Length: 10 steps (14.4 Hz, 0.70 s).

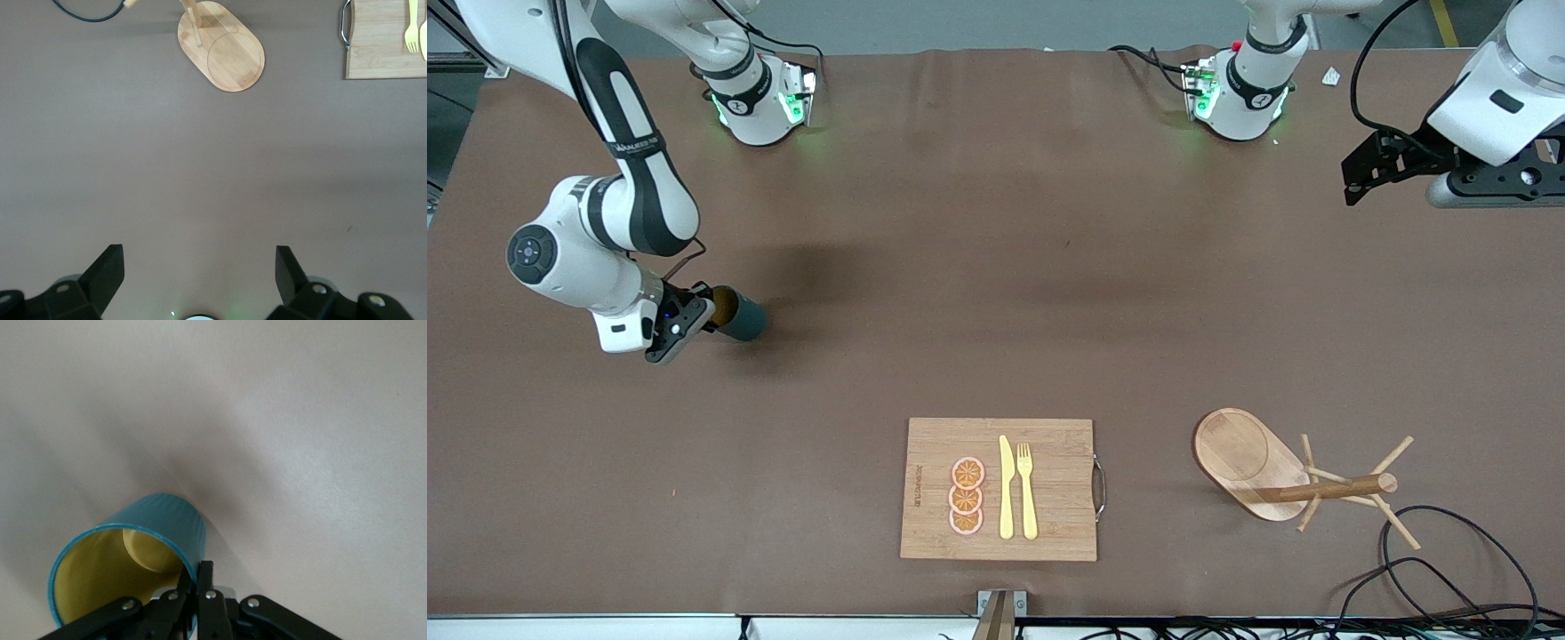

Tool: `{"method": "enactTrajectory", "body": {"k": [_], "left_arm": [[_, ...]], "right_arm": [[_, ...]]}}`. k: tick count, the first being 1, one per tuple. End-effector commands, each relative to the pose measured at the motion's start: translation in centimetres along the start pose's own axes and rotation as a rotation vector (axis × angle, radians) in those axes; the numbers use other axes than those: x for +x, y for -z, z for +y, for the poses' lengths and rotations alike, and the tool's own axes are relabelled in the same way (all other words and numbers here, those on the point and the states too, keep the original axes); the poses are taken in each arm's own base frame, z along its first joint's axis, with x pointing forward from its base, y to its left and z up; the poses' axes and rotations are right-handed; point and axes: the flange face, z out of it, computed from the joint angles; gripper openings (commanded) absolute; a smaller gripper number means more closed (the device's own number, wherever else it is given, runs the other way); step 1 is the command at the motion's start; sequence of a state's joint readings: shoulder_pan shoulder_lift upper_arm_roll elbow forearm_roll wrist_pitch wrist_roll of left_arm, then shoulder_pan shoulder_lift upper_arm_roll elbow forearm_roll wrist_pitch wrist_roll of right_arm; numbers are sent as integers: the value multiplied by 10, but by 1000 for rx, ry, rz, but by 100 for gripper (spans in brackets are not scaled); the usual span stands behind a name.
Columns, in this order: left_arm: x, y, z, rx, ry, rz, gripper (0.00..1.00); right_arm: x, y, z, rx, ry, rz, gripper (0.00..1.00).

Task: Transfer cup from left to right arm and place
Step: 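Carry the teal mug away from the board with the right gripper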

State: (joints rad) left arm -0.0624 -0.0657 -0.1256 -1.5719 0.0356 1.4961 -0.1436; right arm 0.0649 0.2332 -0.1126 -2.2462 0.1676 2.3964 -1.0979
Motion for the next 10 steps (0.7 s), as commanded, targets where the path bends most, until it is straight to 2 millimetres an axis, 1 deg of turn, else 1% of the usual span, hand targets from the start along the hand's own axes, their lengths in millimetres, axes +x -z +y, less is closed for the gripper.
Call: {"method": "enactTrajectory", "body": {"k": [1, 3, 4, 7, 9, 10], "left_arm": [[2, 2, -8, -18, 0, 21, 100], [4, 3, -9, -17, 4, 30, 100], [7, -2, -10, -18, 5, 21, 100], [10, -6, -11, -6, 14, 15, 100], [9, -9, -8, 0, 18, 2, 100], [7, -8, -10, 3, 21, -9, 100]], "right_arm": [[-24, 10, 1, -26, 108, 13, 0], [-34, 13, 11, -66, 175, -27, 0], [-33, 15, 13, -97, 218, -56, 0], [-34, 14, 14, -112, 261, -91, 0], [-35, 13, 14, -115, 279, -104, 0], [-35, 13, 14, -117, 287, -109, 0]]}}
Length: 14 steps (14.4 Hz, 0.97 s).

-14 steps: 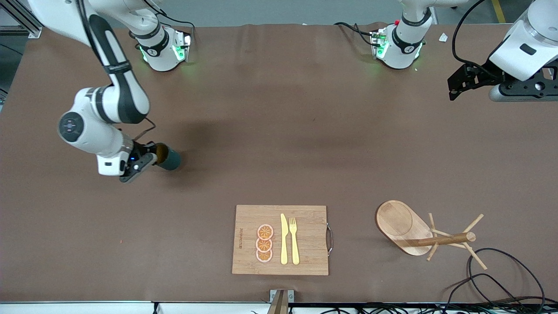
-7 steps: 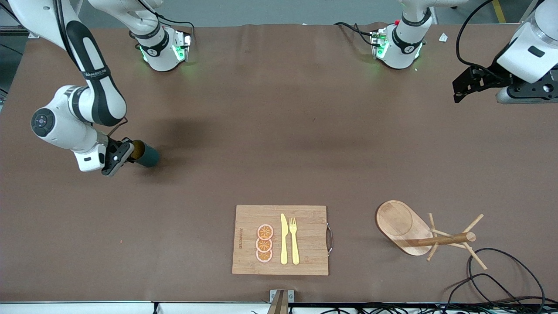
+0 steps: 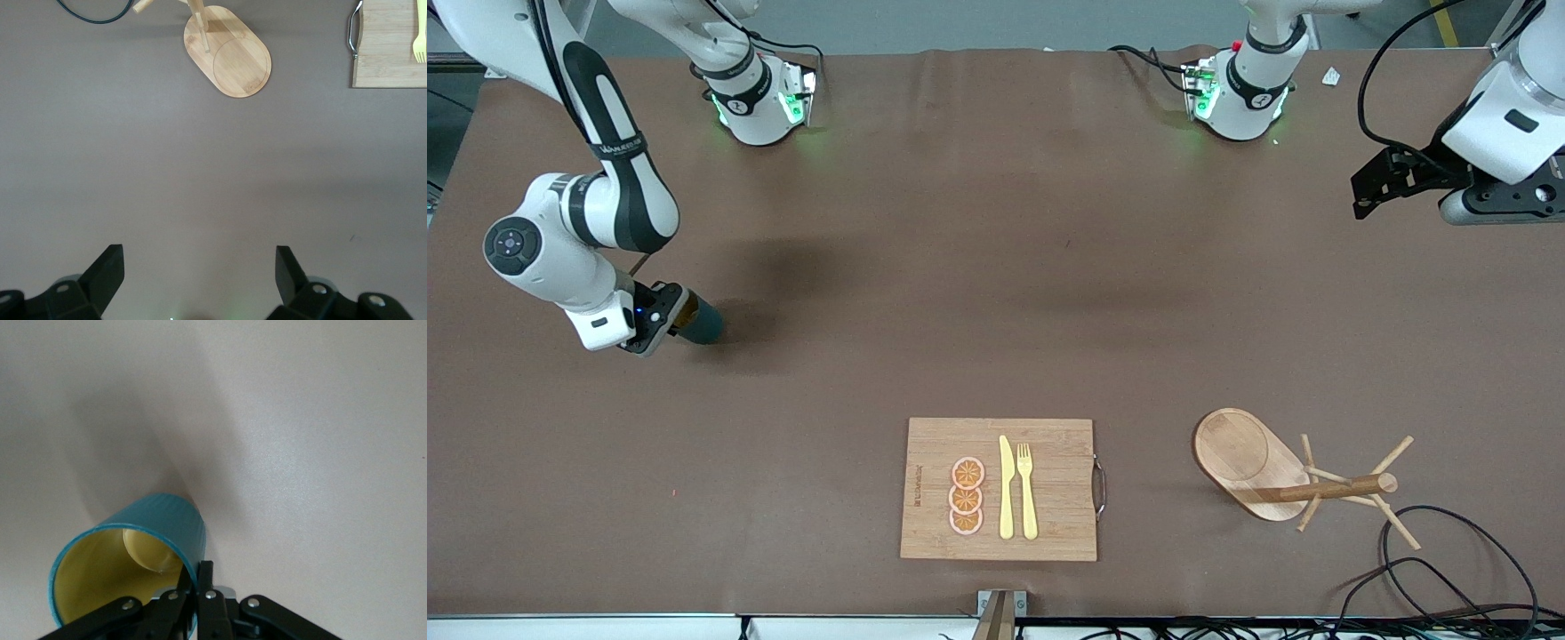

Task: Transfer cup from left to right arm and place
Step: 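Carry the teal mug away from the board with the right gripper, then set the mug down and open the right gripper, lifting away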

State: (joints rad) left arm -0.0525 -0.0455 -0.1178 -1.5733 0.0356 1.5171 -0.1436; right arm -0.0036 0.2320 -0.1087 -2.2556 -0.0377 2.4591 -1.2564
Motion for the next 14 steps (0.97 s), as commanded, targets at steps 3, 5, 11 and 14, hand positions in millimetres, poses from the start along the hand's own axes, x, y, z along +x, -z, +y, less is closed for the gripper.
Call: {"method": "enactTrajectory", "body": {"k": [3, 5, 11, 14], "left_arm": [[-4, 6, -3, 26, 3, -4, 100], [-4, 4, -3, 26, -8, -9, 100], [7, 1, 0, 23, -16, -3, 100], [3, 1, 0, 23, -16, -3, 100]], "right_arm": [[-8, 6, -9, -9, 34, -12, 0], [-9, 3, -9, -4, 40, -14, 0], [-9, 2, -9, -3, 56, -14, 9], [-13, 2, -7, -8, 45, -12, 100]]}}
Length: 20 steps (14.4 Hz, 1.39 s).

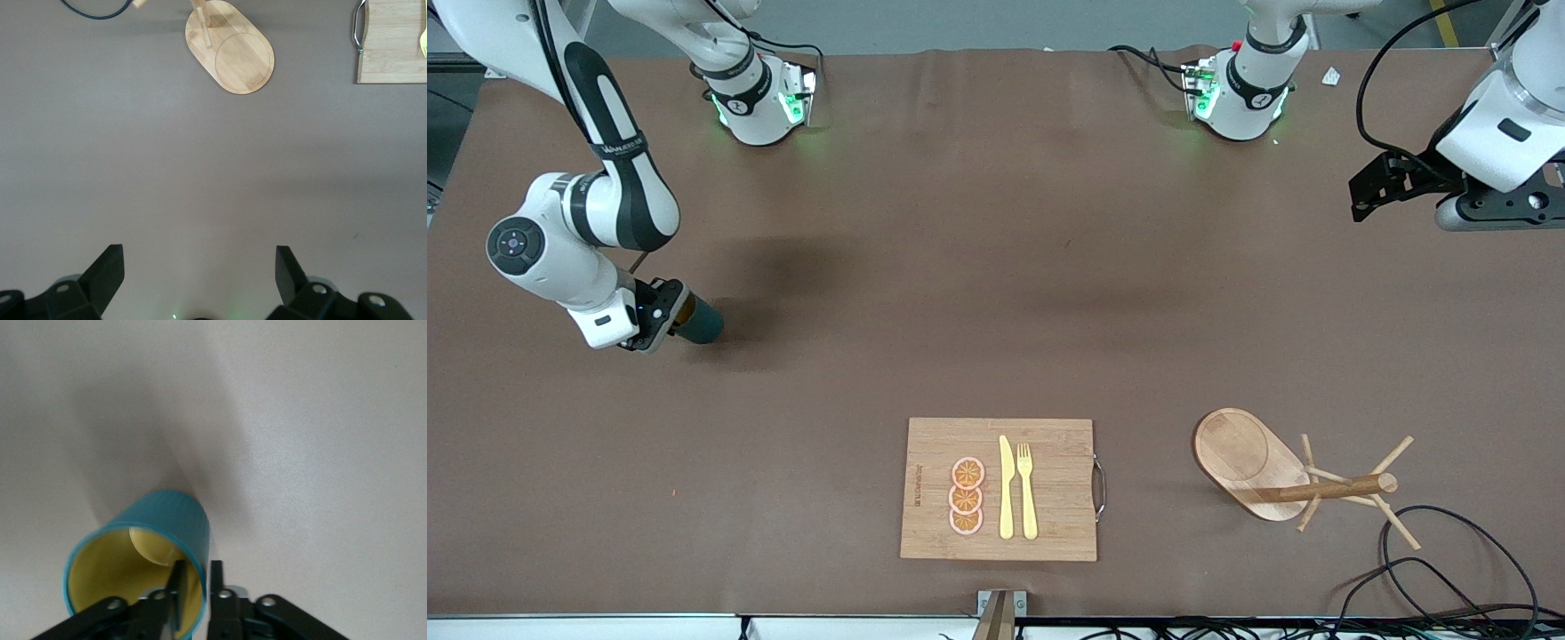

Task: Transfer cup from left to right arm and place
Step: 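Set the mug down and open the right gripper, lifting away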

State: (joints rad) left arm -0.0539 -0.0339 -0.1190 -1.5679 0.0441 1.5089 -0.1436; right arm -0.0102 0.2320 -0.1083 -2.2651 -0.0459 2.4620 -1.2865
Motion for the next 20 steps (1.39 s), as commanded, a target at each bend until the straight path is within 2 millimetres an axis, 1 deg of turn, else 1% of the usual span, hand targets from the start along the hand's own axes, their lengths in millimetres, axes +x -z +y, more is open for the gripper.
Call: {"method": "enactTrajectory", "body": {"k": [1, 4, 5, 7, 8, 9, 11, 15, 16, 17, 18, 20], "left_arm": [[0, 5, -3, 12, -11, 8, 100], [1, 5, -2, 11, -12, 13, 100], [1, 7, -2, 10, -12, 22, 100], [2, 7, -2, 11, -12, 25, 100], [1, 3, -1, 12, -14, 18, 100], [2, 3, 0, 10, -16, 22, 100], [2, 5, 2, 9, -19, 30, 100], [0, 8, 1, 4, -17, 37, 100], [-1, 10, 1, 5, -17, 43, 100], [-1, 12, 2, -3, -17, 47, 100], [1, 14, 5, -7, -22, 65, 100], [2, 13, 8, -10, -28, 71, 100]], "right_arm": [[-10, 6, -5, -12, 13, -7, 100], [-8, 11, -4, 13, -10, -14, 100], [-6, 19, 0, 23, -38, -17, 100], [-4, 44, 10, 67, -144, -33, 100], [-4, 58, 15, 85, -201, -42, 100], [-2, 76, 21, 99, -257, -52, 100], [2, 108, 29, 106, -310, -59, 100], [1, 156, 34, 126, -493, -68, 100], [0, 168, 34, 130, -550, -75, 100], [3, 177, 33, 133, -589, -82, 100], [4, 192, 32, 131, -641, -85, 100], [7, 215, 29, 137, -747, -102, 100]]}}
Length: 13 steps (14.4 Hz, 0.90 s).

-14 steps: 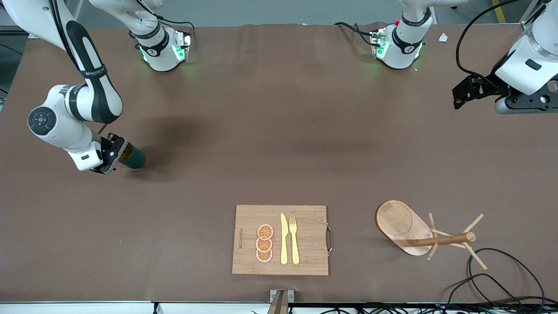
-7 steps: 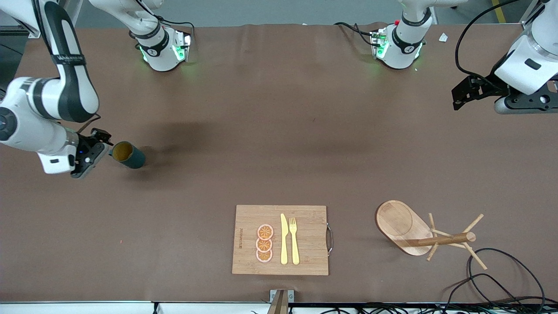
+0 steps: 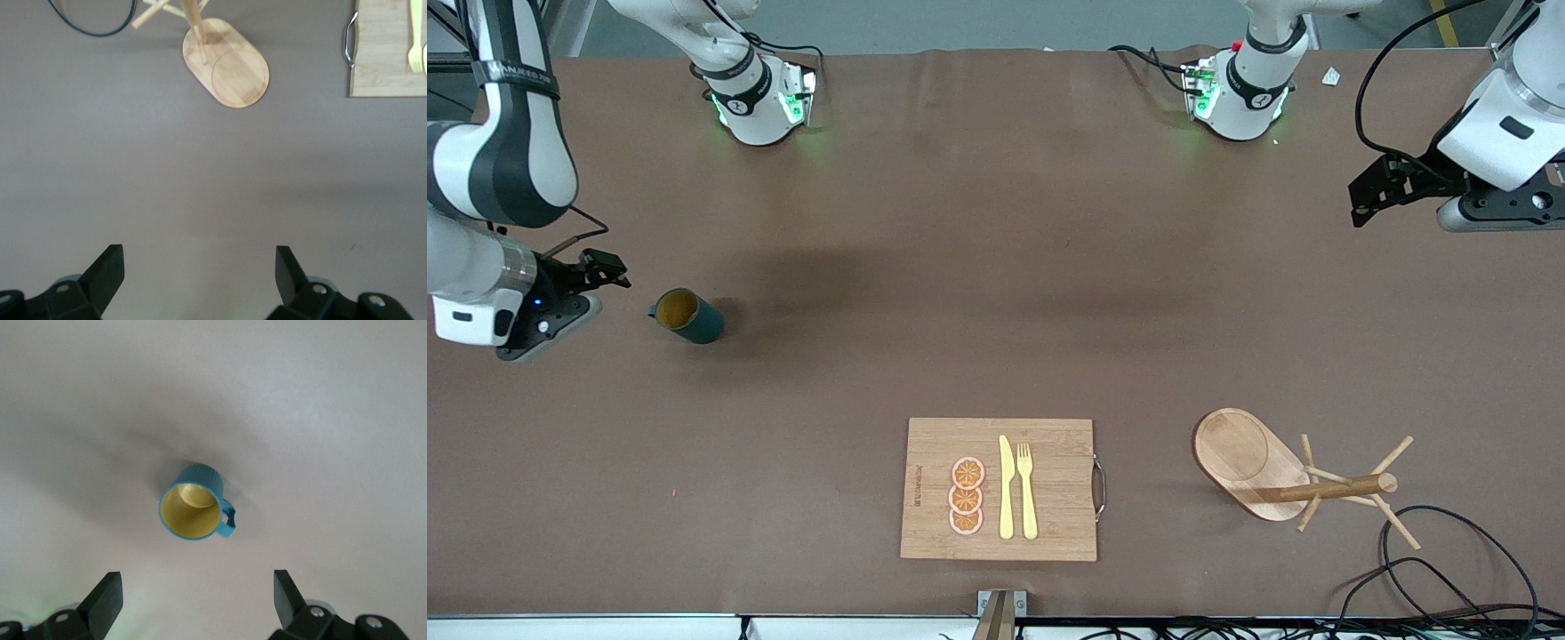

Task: Transfer cup from left to right arm and place
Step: 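Set the mug down and open the right gripper, lifting away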

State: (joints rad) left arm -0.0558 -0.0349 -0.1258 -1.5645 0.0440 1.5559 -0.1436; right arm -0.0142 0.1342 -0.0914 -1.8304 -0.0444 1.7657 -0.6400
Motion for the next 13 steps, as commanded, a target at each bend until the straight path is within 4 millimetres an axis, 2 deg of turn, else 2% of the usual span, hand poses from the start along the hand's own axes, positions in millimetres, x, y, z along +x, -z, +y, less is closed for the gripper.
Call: {"method": "enactTrajectory", "body": {"k": [1, 4, 8, 9, 10, 13], "left_arm": [[-1, 4, 2, -2, -18, 17, 100], [-2, 0, 3, -3, -20, 7, 100], [-3, -3, 0, -8, -15, -2, 100], [-3, -4, -1, -8, -15, -5, 100], [-3, -4, 0, -12, -15, -8, 100], [-6, -4, 0, -16, -15, -9, 100]], "right_arm": [[-7, 38, -9, 6, -124, -5, 100], [-14, 71, -13, 18, -202, -24, 100], [-17, 109, -32, 30, -346, -53, 100], [-17, 118, -30, 24, -348, -41, 100], [-18, 134, -30, 12, -349, -12, 100], [-33, 170, -32, 1, -365, -3, 100]]}}
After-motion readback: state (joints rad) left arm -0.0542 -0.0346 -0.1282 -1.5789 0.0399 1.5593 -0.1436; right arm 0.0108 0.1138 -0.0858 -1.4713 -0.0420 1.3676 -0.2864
